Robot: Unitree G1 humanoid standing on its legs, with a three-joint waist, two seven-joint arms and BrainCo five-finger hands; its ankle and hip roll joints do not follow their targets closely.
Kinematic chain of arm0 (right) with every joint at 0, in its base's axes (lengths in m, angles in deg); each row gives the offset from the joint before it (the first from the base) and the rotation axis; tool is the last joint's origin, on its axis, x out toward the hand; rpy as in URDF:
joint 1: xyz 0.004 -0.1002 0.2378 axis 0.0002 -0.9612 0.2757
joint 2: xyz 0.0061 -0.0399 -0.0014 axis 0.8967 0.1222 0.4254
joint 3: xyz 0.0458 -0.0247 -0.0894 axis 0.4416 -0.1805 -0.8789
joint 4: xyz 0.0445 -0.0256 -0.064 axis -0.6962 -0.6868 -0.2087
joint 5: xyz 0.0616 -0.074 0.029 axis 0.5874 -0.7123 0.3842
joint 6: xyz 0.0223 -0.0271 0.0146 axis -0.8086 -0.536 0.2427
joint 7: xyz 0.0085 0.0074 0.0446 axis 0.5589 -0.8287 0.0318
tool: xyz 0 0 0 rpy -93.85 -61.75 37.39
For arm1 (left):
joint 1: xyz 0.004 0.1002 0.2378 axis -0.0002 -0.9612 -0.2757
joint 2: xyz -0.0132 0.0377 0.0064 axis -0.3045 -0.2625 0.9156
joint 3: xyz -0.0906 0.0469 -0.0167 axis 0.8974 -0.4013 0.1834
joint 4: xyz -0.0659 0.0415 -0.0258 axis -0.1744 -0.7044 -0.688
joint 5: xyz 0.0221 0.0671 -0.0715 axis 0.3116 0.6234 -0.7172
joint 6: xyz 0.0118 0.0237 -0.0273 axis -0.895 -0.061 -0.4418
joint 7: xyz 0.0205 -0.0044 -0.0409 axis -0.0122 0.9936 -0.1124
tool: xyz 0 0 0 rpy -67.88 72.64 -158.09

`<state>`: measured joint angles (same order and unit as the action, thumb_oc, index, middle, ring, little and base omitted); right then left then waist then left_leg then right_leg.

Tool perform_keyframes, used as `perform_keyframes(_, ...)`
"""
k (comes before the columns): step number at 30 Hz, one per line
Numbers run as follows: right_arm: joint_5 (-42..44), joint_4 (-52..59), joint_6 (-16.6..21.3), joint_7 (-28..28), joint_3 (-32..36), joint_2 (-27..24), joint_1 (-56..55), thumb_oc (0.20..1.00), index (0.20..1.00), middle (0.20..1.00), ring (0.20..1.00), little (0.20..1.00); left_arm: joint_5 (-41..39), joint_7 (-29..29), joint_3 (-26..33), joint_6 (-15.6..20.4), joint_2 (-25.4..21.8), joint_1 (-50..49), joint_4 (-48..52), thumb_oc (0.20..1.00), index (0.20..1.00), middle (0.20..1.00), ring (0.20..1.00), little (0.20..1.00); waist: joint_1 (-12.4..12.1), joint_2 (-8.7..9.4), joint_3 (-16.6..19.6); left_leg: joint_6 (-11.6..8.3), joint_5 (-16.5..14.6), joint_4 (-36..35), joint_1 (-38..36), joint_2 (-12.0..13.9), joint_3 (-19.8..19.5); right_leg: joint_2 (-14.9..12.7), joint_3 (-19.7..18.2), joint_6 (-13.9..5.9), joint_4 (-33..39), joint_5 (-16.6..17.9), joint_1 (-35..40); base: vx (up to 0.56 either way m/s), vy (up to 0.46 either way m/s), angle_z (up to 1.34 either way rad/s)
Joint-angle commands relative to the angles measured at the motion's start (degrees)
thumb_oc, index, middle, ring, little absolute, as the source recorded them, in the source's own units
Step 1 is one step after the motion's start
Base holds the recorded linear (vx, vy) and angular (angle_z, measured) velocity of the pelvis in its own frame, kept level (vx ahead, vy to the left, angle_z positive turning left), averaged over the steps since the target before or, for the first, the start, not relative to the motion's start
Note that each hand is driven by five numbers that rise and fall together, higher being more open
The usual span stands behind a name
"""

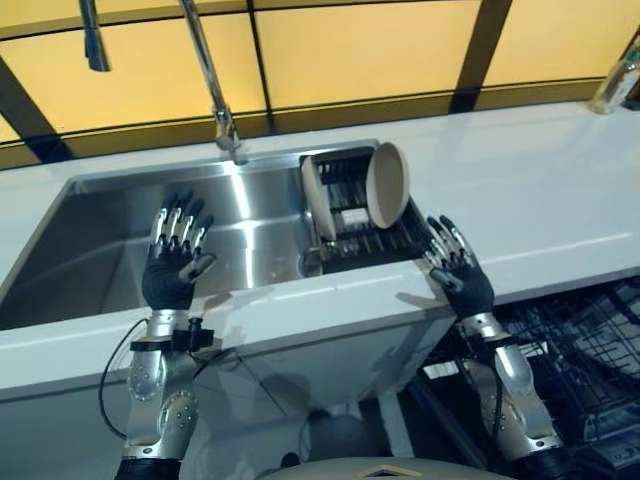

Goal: Pick up plates and place into dishwasher.

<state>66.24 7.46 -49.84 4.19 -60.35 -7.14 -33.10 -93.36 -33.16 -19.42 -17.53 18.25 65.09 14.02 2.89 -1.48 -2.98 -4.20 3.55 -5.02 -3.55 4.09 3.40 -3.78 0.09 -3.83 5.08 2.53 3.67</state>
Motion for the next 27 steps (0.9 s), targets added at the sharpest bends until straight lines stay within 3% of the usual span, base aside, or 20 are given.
perform_keyframes(1, 0.7, 5.4, 1.0, 0.7, 1.2, 0.2, 2.1, 1.0, 1.0, 1.0, 1.0, 1.0, 10.7, -3.6, 2.5, 6.9, -4.9, 4.8, -0.9, 1.0, 1.0, 1.0, 1.0, 1.0, 1.0, 1.47, 2.4, 0.95, -4.9, 3.1, 2.6, 0.2, 1.1, -2.2, 0.8, -2.92, -4.9, -3.8, -3.5, 0.03, 0.043, -0.06)
perform_keyframes(5, 0.3, 5.5, -0.4, 0.8, 2.6, 0.2, 1.9, 1.0, 1.0, 1.0, 1.0, 1.0, 22.5, -8.0, 4.3, 7.2, -10.3, 8.9, -1.4, 1.0, 1.0, 1.0, 1.0, 1.0, 2.7, 0.78, 3.1, 0.92, -4.7, 2.4, 1.5, 0.2, 1.8, -2.1, -0.4, -3.37, -4.7, -3.5, -3.3, 0.05, 0.032, -0.15)
perform_keyframes(13, 0.0, 6.0, -3.0, 0.8, 3.7, -0.8, 2.3, 1.0, 1.0, 1.0, 1.0, 1.0, 35.6, -8.5, 4.9, 4.9, -24.9, 17.4, -6.5, 1.0, 1.0, 1.0, 1.0, 1.0, 4.9, -0.63, 3.8, 1.32, -4.7, 2.6, 1.2, -0.1, 3.0, -2.1, -1.5, -4.06, -5.0, -3.1, -3.9, 0.03, 0.017, -0.1)
perform_keyframes(16, 0.2, 6.3, -3.7, 1.4, 3.6, -1.9, 2.6, 1.0, 1.0, 1.0, 1.0, 1.0, 41.9, -13.1, 2.3, 4.2, -33.0, 22.0, -12.7, 1.0, 1.0, 1.0, 1.0, 1.0, 5.8, -1.38, 3.8, 1.52, -4.7, 2.4, 0.8, -0.2, 3.5, -2.2, -1.8, -4.38, -4.9, -3.0, -3.9, 0.04, 0.033, -0.05)
perform_keyframes(19, 0.8, 6.4, -4.3, 1.4, 4.4, -2.9, 2.4, 1.0, 1.0, 1.0, 1.0, 1.0, 49.6, -14.3, -0.2, 3.6, -39.8, 25.6, -16.9, 1.0, 1.0, 1.0, 1.0, 1.0, 6.6, -2.1, 3.8, 1.52, -4.7, 2.6, 0.8, -0.2, 4.2, -2.4, -2.0, -4.73, -5.0, -2.8, -4.0, 0.05, 0.021, -0.05)
perform_keyframes(27, 1.7, 4.9, -3.3, 3.2, 3.9, -5.3, 2.9, 1.0, 1.0, 1.0, 1.0, 1.0, 59.4, -10.3, -12.0, 1.3, -52.0, 37.0, -23.9, 1.0, 1.0, 1.0, 1.0, 1.0, 7.6, -3.31, 3.3, 1.75, -5.3, 3.2, 0.6, -0.4, 4.6, -2.8, -1.9, -5.39, -6.1, -3.1, -4.1, 0.04, 0.006, -0.05)
